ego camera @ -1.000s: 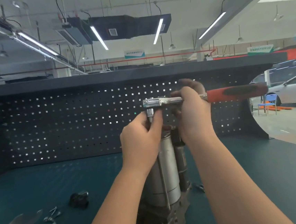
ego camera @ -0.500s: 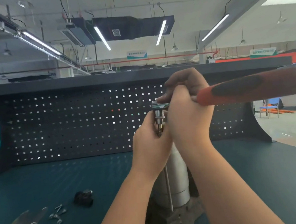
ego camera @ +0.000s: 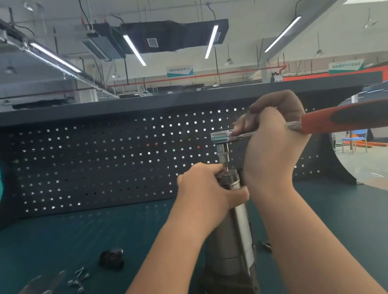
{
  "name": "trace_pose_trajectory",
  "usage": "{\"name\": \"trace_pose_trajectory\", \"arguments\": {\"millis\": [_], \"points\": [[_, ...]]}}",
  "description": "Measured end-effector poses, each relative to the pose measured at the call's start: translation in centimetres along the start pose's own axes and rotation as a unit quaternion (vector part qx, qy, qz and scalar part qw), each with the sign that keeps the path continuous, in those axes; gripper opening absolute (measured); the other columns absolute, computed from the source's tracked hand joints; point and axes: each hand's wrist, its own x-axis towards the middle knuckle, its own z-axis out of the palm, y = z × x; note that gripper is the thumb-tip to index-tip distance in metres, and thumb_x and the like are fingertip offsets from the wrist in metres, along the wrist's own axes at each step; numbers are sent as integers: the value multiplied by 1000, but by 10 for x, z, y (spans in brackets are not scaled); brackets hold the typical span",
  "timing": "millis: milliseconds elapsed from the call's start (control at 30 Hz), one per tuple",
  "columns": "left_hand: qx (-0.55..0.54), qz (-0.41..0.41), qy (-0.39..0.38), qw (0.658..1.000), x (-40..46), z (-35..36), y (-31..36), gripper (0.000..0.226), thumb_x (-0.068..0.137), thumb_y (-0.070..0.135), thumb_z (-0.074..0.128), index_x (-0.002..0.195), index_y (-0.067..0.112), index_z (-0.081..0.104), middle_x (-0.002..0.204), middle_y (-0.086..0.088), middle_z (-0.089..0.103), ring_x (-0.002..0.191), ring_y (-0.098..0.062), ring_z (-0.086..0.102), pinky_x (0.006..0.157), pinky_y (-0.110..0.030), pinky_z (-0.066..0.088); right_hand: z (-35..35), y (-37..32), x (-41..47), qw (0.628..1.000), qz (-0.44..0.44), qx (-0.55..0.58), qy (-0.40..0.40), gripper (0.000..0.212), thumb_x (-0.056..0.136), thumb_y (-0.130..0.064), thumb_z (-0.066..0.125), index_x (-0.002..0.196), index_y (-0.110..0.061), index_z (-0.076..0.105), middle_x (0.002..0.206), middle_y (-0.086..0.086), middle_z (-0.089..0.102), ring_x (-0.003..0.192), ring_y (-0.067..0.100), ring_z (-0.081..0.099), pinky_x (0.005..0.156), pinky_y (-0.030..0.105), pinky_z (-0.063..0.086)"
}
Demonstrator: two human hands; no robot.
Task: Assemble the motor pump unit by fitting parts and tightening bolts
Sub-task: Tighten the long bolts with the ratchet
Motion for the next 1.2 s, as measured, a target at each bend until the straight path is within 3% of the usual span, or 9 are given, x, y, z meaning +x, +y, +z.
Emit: {"name": "trace_pose_trajectory", "arguments": {"millis": [67, 200, 300, 400, 467, 633, 833, 1033, 1200], "points": [[119, -10, 28, 992, -3, 5, 9, 16, 78, 34, 58, 67, 22, 60, 67, 10, 49, 73, -13, 42, 89, -38, 31, 4, 0, -3, 997, -53, -48, -5, 31, 69, 9, 33, 62, -18, 48, 46, -7, 43, 41, 21, 45, 45, 24, 37], [277, 83, 136, 947, -15, 16, 17, 35, 89, 21, 50, 59, 20, 31, 62, 6, 35, 75, -16, 34, 73, -33, 18, 12, 3, -16, 971, -127, -194, -60, 31, 65, -5, 32, 63, -34, 44, 52, -15, 45, 47, 3, 41, 47, 22, 34], [283, 94, 72, 952, -8, 5, 10, 17, 81, 23, 37, 64, 21, 39, 67, 8, 41, 83, -21, 37, 78, -34, 20, 9, 5, -15, 965, -94, -229, -84, 25, 70, -10, 34, 72, -31, 48, 58, -19, 44, 52, -2, 42, 51, 18, 36], [209, 62, -60, 974, 3, -23, -2, 25, 60, 70, 36, 70, 57, 56, 76, 14, 54, 97, -22, 29, 75, -35, 17, 5, 2, -4, 971, -94, -212, -63, 33, 68, -2, 35, 61, -32, 46, 55, -11, 46, 51, 9, 44, 53, 25, 37], [109, 94, -83, 986, 9, -32, -17, 32, 52, 86, 50, 77, 67, 58, 87, 19, 62, 106, -12, 34, 89, -30, 31, 1, 0, 2, 990, -61, -122, -44, 31, 66, 3, 34, 57, -23, 47, 50, -7, 44, 47, 19, 40, 50, 25, 33], [2, 85, -138, 987, 18, -26, -34, 70, 49, 69, 76, 115, 50, 62, 107, 32, 61, 98, 13, 58, 86, -15, 48, -9, 2, 5, 998, -40, -7, -40, 27, 66, 11, 30, 60, -11, 45, 44, -8, 40, 41, 13, 33, 44, 18, 28], [-13, 141, -82, 986, 14, -20, -30, 36, 53, 68, 74, 87, 61, 63, 101, 32, 56, 94, 10, 55, 75, -2, 45, -15, 4, 12, 998, -46, 42, -24, 30, 66, 13, 28, 61, -11, 44, 44, -8, 40, 40, 14, 32, 45, 20, 29], [-111, 82, -65, 988, 15, -11, -41, 64, 52, 63, 79, 110, 38, 70, 105, 21, 68, 97, 2, 65, 85, -32, 57, -14, 6, 12, 997, -32, 63, -20, 33, 68, 17, 28, 61, -11, 43, 44, -7, 39, 40, 15, 29, 45, 22, 29], [-89, 82, -49, 991, 12, -10, -35, 46, 54, 63, 72, 98, 48, 68, 100, 30, 63, 93, 9, 62, 84, -25, 56, -17, 9, 15, 996, -9, 90, 17, 32, 69, 17, 26, 61, -9, 42, 42, -5, 35, 39, 15, 28, 47, 23, 27]]}}
